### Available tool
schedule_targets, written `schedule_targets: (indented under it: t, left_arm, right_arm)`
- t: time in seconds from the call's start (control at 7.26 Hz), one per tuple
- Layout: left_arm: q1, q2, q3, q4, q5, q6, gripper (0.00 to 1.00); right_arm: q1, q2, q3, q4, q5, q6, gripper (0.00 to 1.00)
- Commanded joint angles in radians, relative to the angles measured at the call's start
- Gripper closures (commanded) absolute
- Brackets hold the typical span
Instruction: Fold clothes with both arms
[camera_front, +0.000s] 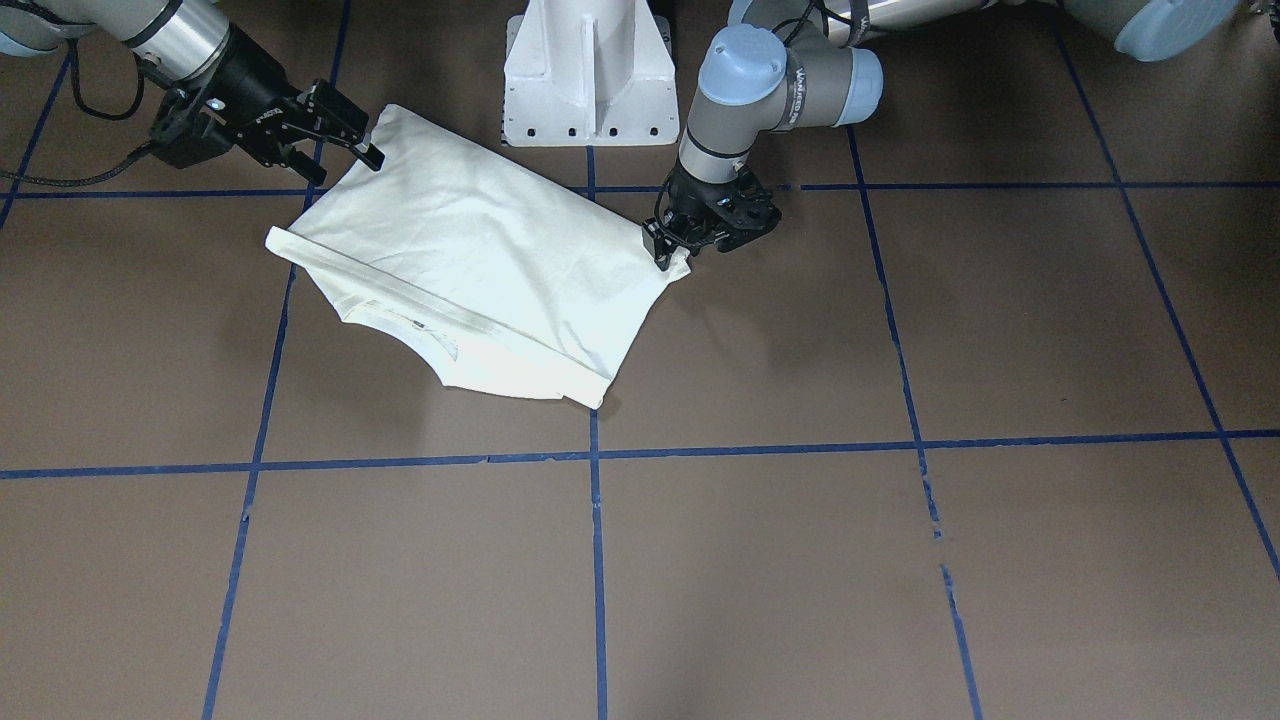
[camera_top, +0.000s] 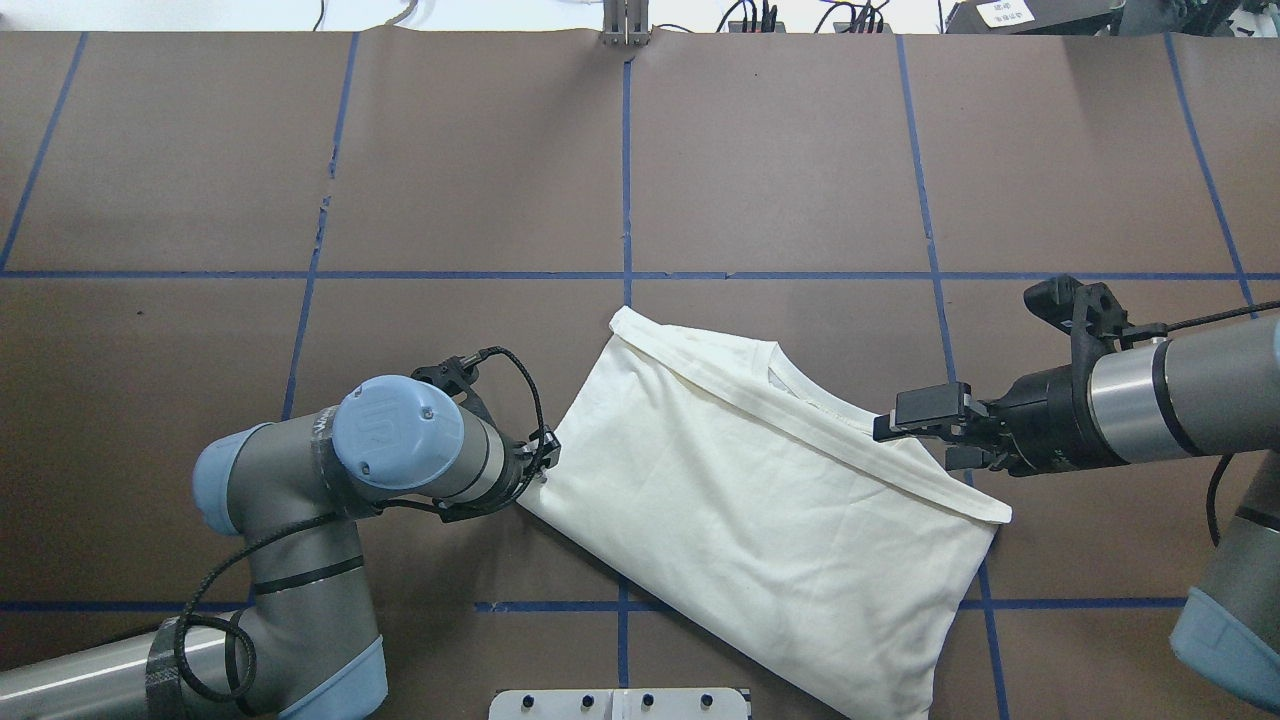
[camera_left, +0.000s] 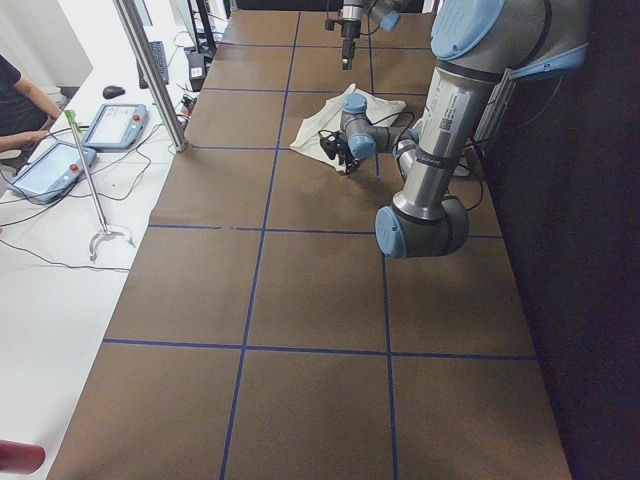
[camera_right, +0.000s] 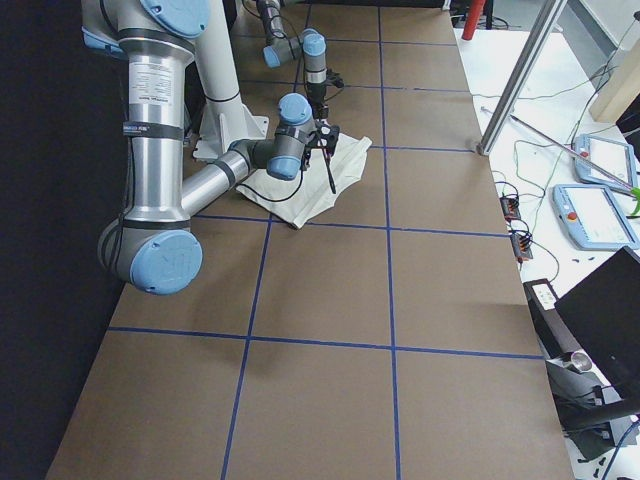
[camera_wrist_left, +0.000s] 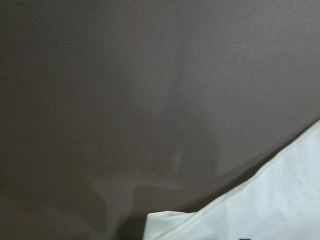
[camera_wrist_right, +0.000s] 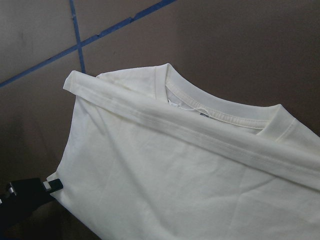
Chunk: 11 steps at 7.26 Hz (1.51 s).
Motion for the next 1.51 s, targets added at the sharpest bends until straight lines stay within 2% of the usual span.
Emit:
schedule_targets:
  t: [0.0, 0.41, 0.83, 1.1, 1.24, 1.38]
  left_arm:
    - [0.0, 0.001, 0.001, 0.0, -0.002, -0.002, 1.0]
    - [-0.024, -0.016, 0.001, 0.074, 0.0, 0.027, 1.0]
    - [-0.213, -0.022, 0.025, 0.076, -0.003, 0.249, 1.0]
    - [-0.3, -0.126, 0.179, 0.057, -0.003, 0.337, 1.0]
    - [-0.34, -0.163, 0.247, 0.013, -0.003, 0.381, 1.0]
    - [-0.368, -0.201, 0.346, -0.083, -0.002, 0.418, 1.0]
  right_arm:
    - [0.001, 0.0, 0.0, 0.0, 0.001, 0.0, 0.0]
    - [0.002, -0.002, -0.001, 0.0, 0.002, 0.0, 0.0]
    - [0.002, -0.002, -0.001, 0.0, 0.002, 0.0, 0.0]
    - [0.001, -0.002, -0.003, 0.0, 0.001, 0.0, 0.0]
    - [0.002, -0.003, -0.004, 0.0, -0.001, 0.0, 0.0]
    - [0.002, -0.003, -0.014, 0.0, -0.004, 0.0, 0.0]
